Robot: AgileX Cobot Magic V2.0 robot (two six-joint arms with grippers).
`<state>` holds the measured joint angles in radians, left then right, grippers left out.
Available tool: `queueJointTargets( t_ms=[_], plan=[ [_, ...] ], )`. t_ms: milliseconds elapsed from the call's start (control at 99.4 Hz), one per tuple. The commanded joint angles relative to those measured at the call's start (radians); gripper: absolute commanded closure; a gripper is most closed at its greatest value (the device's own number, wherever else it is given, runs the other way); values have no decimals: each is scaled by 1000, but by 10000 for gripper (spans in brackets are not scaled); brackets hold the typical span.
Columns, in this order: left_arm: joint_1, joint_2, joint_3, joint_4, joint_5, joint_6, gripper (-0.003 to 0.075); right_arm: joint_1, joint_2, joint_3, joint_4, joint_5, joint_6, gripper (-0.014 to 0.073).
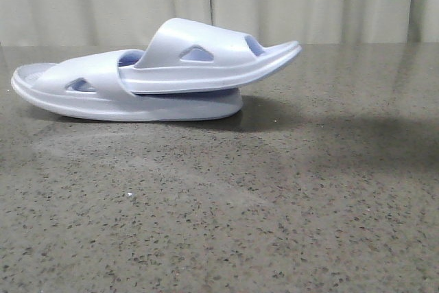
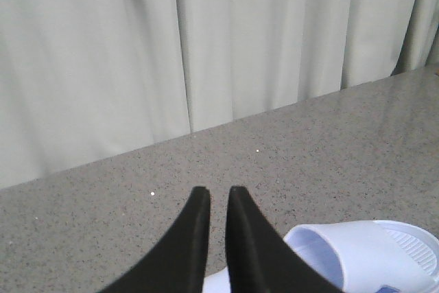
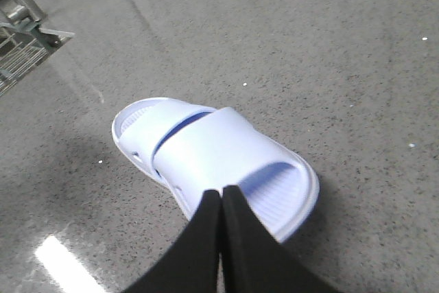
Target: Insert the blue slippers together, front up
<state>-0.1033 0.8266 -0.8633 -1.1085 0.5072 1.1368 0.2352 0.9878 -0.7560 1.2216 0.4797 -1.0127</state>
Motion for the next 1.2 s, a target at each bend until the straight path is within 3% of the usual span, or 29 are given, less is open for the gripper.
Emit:
queueJointTargets(
  t_ms=[0, 131, 261, 624, 1187],
  plan=[
    [-67, -77, 33, -3, -152, -10, 705, 102, -100, 66, 20, -228, -16, 672],
    [-98, -168, 146, 16, -227, -10, 705, 194, -222, 201, 19, -350, -16, 672],
    [-98, -242, 260, -5, -227, -10, 705, 228, -339, 329, 34, -375, -16, 672],
    [-98, -539, 594, -315, -334, 75, 705, 228, -603, 614, 83, -366, -16, 672],
    [-98, -602, 618, -368, -347, 73, 705, 228, -619, 642, 106, -339, -16, 673]
  ],
)
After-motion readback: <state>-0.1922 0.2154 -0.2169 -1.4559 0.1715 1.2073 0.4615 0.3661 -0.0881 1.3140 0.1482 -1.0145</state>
